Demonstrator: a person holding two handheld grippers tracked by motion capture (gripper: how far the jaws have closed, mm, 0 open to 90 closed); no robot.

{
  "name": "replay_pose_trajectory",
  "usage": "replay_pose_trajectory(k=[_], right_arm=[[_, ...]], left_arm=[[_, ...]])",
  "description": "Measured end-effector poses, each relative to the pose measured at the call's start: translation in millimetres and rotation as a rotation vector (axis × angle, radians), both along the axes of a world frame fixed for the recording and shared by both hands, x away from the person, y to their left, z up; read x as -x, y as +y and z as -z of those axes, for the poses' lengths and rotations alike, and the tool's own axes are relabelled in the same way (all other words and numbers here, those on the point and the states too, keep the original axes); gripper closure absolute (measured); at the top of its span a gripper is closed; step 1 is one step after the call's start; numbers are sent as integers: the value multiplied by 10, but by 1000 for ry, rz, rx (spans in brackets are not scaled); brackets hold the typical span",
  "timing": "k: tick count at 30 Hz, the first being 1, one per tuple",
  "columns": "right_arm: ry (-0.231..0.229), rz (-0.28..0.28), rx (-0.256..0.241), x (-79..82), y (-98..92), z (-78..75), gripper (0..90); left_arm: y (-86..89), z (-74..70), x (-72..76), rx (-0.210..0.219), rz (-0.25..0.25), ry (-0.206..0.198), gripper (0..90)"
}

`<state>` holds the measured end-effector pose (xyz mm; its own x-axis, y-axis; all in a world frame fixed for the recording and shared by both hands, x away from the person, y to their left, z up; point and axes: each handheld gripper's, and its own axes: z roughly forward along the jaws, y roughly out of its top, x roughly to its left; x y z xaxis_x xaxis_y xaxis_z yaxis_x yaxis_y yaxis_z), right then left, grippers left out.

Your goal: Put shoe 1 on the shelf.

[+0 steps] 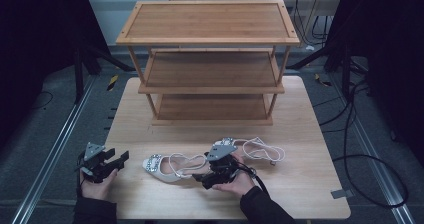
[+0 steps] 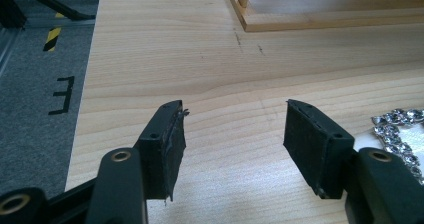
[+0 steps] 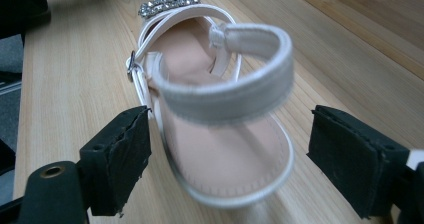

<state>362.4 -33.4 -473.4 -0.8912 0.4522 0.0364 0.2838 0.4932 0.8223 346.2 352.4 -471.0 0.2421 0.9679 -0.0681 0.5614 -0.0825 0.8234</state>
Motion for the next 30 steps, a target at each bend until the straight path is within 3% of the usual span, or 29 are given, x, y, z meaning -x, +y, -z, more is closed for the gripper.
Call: replay_pose_trajectory(k=[4,10,17,19,22,25,30], right_arm=[[6,-22,11,-56,101,47,183],[8,-62,32,-22,125,74,310],[29,-91,20,165,34,68,395],[36,-95,2,251,13,89,388],[37,-92,0,322,39,100,297],[45,-77,6,309,130,127,207],[62,-70,10,243,301,185,186]], left_arm=[[-5,-7,7,-1,-1,-3,401],[-2,0,1,3,3,1,402],[0,-1,3,4,4,0,402],[0,-2,4,5,5,0,402],[-13,-4,7,3,6,-3,403],[-21,-5,5,2,7,-3,402],[-11,-2,1,4,7,-1,403]])
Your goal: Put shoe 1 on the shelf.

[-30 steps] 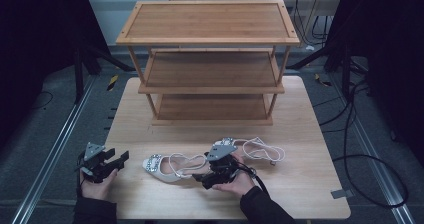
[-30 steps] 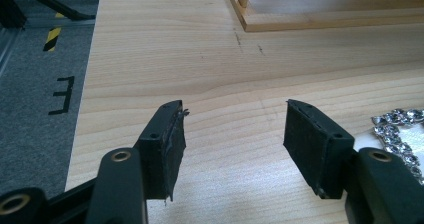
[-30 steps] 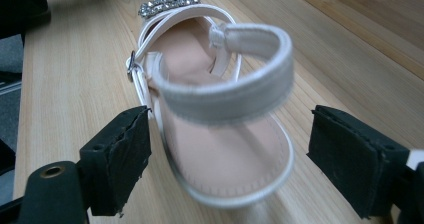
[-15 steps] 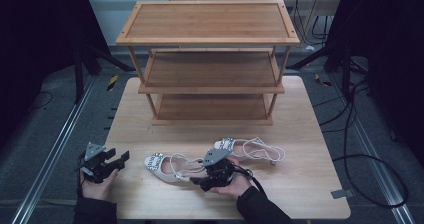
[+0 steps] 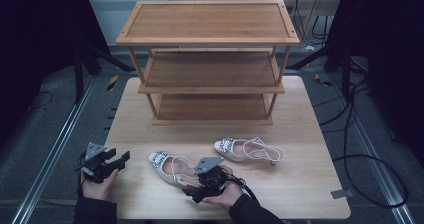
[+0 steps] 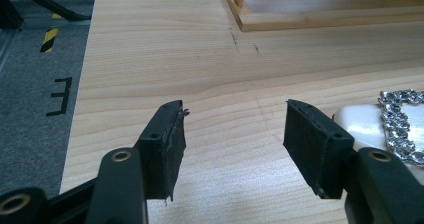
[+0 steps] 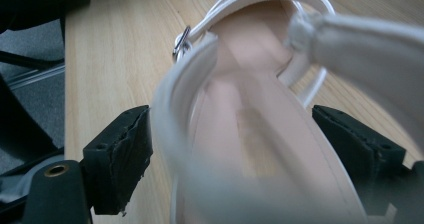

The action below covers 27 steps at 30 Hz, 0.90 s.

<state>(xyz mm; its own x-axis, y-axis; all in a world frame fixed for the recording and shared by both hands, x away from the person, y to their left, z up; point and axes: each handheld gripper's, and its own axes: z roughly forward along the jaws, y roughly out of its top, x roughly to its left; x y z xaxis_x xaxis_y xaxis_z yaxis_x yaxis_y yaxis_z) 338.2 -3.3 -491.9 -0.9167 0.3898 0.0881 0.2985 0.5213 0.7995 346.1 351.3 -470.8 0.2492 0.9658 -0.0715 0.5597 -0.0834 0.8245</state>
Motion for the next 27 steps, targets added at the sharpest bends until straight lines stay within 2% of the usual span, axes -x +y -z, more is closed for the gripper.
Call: replay_pose_trajectory(k=[2,6,12,15,19,27], right_arm=[[6,5,-3,-25,43,17,199],[2,14,-12,-60,64,35,289],[2,21,-5,-68,71,44,304],[14,19,-2,-68,74,39,332],[55,14,-13,-64,64,31,374],[77,30,-38,-45,60,33,397]], left_arm=[[0,-3,2,0,-1,-2,402],[-4,2,-5,-6,4,1,403],[-11,0,-5,-7,4,1,403],[-16,3,-9,-6,4,3,403],[-19,2,-8,-5,7,2,403],[-6,-2,-4,-3,6,0,403]])
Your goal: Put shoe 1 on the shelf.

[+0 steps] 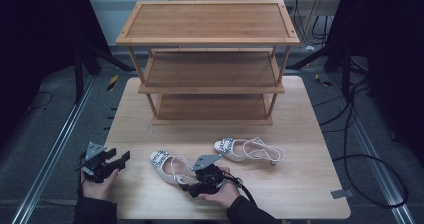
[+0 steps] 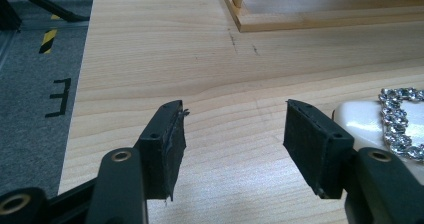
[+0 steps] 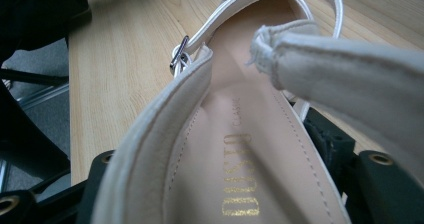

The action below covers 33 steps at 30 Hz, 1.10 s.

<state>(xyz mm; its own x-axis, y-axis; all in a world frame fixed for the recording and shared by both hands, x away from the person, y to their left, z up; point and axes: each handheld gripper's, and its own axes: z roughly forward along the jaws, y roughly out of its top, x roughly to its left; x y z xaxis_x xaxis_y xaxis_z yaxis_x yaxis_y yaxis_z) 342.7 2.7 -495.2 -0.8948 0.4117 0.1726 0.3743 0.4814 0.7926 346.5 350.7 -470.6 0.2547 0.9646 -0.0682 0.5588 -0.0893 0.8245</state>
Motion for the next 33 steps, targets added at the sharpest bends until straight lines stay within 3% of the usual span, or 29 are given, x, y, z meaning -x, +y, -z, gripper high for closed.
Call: replay_pose_trajectory(k=[7,9,19,25,33], right_arm=[[23,21,-16,0,-26,-44,399],[8,38,-25,-6,-51,-85,399],[-61,220,-102,-216,-188,-338,398],[-102,327,-119,-425,-47,-404,397],[-103,455,-140,-731,104,-394,397]], left_arm=[[7,-1,3,3,-5,-3,403],[10,-1,3,1,-4,-4,403],[8,-6,6,1,-7,-5,403],[15,-1,5,-1,-7,-3,403],[16,-4,11,2,-5,-5,403]])
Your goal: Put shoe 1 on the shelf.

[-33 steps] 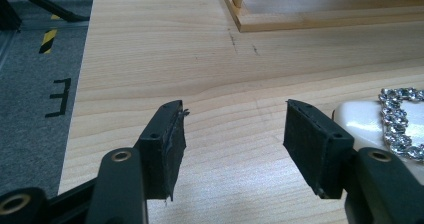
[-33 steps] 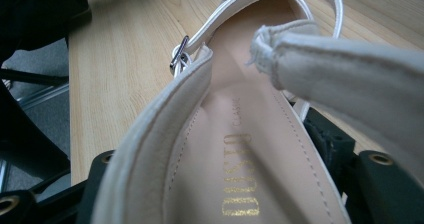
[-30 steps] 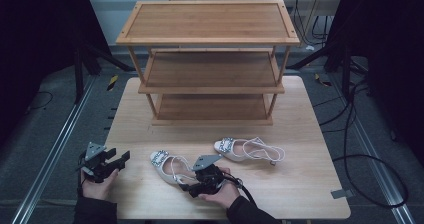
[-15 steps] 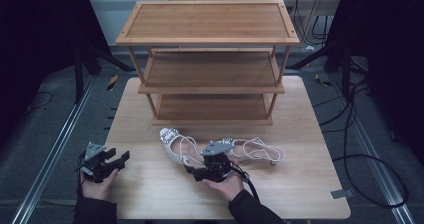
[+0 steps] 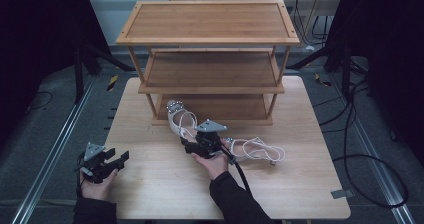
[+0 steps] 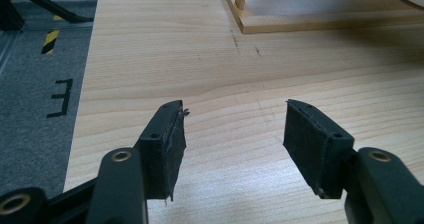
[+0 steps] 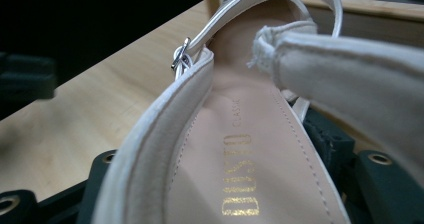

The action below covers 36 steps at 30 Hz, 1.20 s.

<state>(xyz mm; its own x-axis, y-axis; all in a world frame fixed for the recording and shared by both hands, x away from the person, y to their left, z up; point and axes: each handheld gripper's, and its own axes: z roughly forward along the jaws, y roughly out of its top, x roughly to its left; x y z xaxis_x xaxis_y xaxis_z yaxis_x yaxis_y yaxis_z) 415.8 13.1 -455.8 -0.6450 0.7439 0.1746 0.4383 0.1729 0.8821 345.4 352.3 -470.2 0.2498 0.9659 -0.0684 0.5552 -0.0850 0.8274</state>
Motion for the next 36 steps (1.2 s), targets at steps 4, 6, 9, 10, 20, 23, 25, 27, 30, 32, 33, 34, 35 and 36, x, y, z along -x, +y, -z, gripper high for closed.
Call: replay_pose_trajectory(k=[4,6,9,10,20,23,25,27,30,32,33,34,35,36], right_arm=[[17,52,3,-130,60,51,397],[29,82,6,-197,98,83,397],[37,127,11,-308,142,143,397],[44,142,14,-351,153,159,397],[73,281,31,-792,204,278,396],[78,320,27,-874,213,314,396],[77,341,42,-918,214,335,395],[89,355,51,-949,217,350,394],[92,364,66,-963,227,373,391],[91,367,66,-961,232,375,383],[86,364,75,-962,232,379,374],[77,359,86,-962,227,383,362],[73,359,94,-960,220,386,345],[72,354,96,-955,213,387,322]], left_arm=[[-4,2,-1,-1,0,0,404],[-1,3,-1,0,0,1,404],[3,3,0,2,-1,2,404],[3,1,0,0,-1,0,404],[-9,6,-3,-13,0,-5,404],[-5,6,-3,-11,1,-6,403],[-9,9,-4,-13,2,-5,404],[-10,11,-6,-13,3,-2,404],[-5,12,-6,-13,1,-1,404],[-5,13,-6,-13,2,0,404],[-7,13,-5,-13,2,0,403],[-8,12,-5,-13,3,0,403],[-8,13,-5,-13,4,0,403],[-8,14,-6,-12,5,1,404]])
